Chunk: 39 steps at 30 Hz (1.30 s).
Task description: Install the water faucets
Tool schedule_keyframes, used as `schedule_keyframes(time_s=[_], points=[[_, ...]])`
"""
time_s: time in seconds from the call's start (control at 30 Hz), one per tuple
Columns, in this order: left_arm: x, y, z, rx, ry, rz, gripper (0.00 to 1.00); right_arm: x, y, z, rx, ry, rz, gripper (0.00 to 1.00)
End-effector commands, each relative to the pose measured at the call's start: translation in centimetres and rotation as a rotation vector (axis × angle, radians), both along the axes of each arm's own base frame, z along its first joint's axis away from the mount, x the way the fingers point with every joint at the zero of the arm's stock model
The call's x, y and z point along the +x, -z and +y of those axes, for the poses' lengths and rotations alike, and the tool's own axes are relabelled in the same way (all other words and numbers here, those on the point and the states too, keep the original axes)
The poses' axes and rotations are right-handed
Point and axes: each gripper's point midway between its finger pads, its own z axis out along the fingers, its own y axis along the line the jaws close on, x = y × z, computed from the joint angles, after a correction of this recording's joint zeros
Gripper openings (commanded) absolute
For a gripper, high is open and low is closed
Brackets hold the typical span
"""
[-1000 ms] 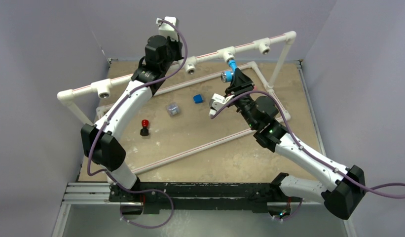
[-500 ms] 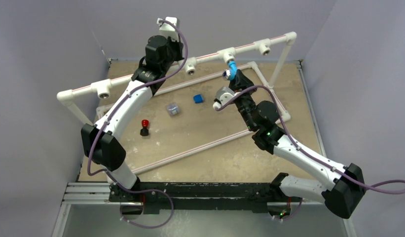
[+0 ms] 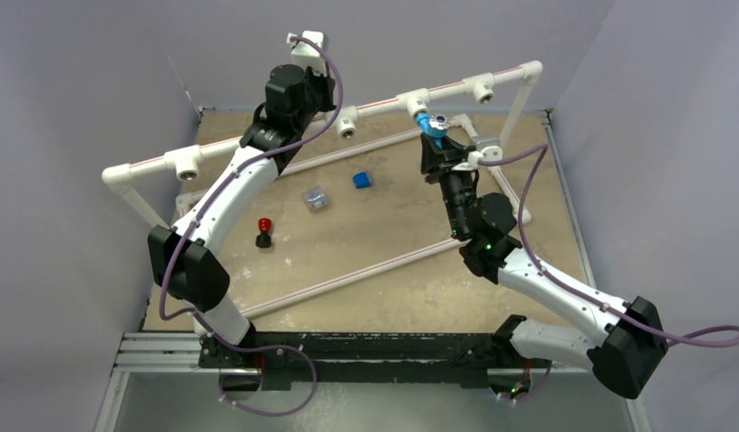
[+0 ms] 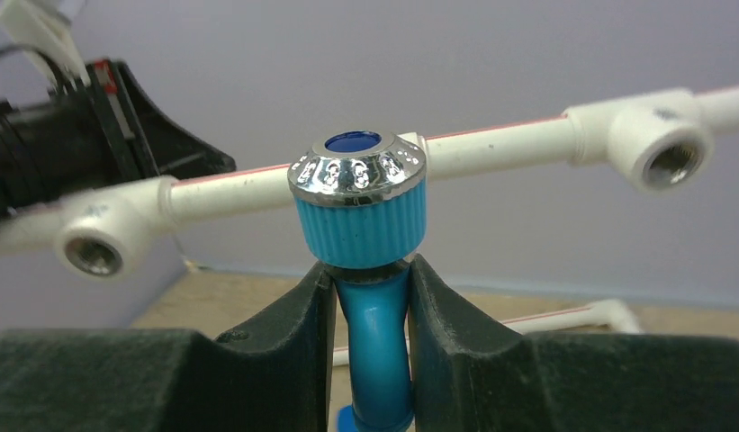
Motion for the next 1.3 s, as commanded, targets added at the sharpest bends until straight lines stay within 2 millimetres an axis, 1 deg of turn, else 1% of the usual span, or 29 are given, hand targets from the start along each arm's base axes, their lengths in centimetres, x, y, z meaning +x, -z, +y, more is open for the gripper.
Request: schedule_keyframes(time_s=[0.0, 0.13, 0.17, 0.2, 0.23, 0.3, 0.37, 0.43, 0.5, 0.6, 0.73, 0.93, 0.97, 1.0, 1.07, 1.2, 1.27], points=[[-0.2, 7.0, -0.4, 0.083, 0.022, 0.182, 0.00, -2.1, -3.2, 2.8, 0.494, -0.257, 0.086, 0.00], [-0.3, 7.0, -0.4, 0.082, 0.025, 0.183, 0.00, -1.6, -3.1, 2.6, 0.718, -0.271, 0.204, 0.00], [-0.3, 7.0, -0.4, 0.082, 0.024, 0.183, 0.00, -1.4, -2.6, 2.6, 0.773, -0.267, 0.250, 0.00], [-0.3, 7.1, -0.4, 0.081, 0.025, 0.185, 0.00, -1.4, -2.7, 2.6, 0.843, -0.281, 0.279, 0.00], [-0.3, 7.1, -0.4, 0.079, 0.025, 0.185, 0.00, -1.2, -2.0, 2.6, 0.901, -0.271, 0.332, 0.00], [-0.4, 7.1, -0.4, 0.077, 0.027, 0.185, 0.00, -1.1, -1.8, 2.8, 1.042, -0.301, 0.398, 0.00], [-0.4, 7.0, -0.4, 0.076, 0.028, 0.184, 0.00, -1.2, -1.3, 3.2, 1.146, -0.326, 0.461, 0.00], [-0.5, 6.9, -0.4, 0.074, 0.030, 0.182, 0.00, -1.3, -0.8, 3.8, 1.218, -0.363, 0.514, 0.00], [-0.6, 6.8, -0.4, 0.071, 0.029, 0.182, 0.00, -1.3, 0.0, 4.4, 1.300, -0.383, 0.586, 0.00], [-0.7, 6.8, -0.5, 0.069, 0.034, 0.181, 0.00, -1.3, 1.2, 4.6, 1.420, -0.383, 0.675, 0.00], [-0.8, 6.7, -0.6, 0.064, 0.040, 0.179, 0.00, -1.5, 1.9, 4.9, 1.516, -0.402, 0.748, 0.00], [-0.9, 6.6, -0.7, 0.057, 0.045, 0.181, 0.00, -2.2, 1.6, 4.9, 1.549, -0.443, 0.767, 0.00], [-0.9, 6.6, -0.7, 0.055, 0.046, 0.182, 0.00, -2.3, 1.5, 4.9, 1.543, -0.444, 0.765, 0.03], [-1.0, 6.7, -0.7, 0.054, 0.047, 0.184, 0.00, -2.3, 1.4, 4.8, 1.534, -0.443, 0.758, 0.13], [-0.9, 6.6, -0.7, 0.054, 0.048, 0.184, 0.00, -2.4, 1.3, 4.5, 1.518, -0.432, 0.748, 0.27], [-0.8, 6.6, -0.6, 0.058, 0.038, 0.183, 0.00, -2.7, 1.4, 3.6, 1.481, -0.407, 0.715, 0.47], [-0.8, 6.7, -0.5, 0.060, 0.035, 0.185, 0.00, -3.0, 1.4, 3.2, 1.451, -0.405, 0.691, 0.59]])
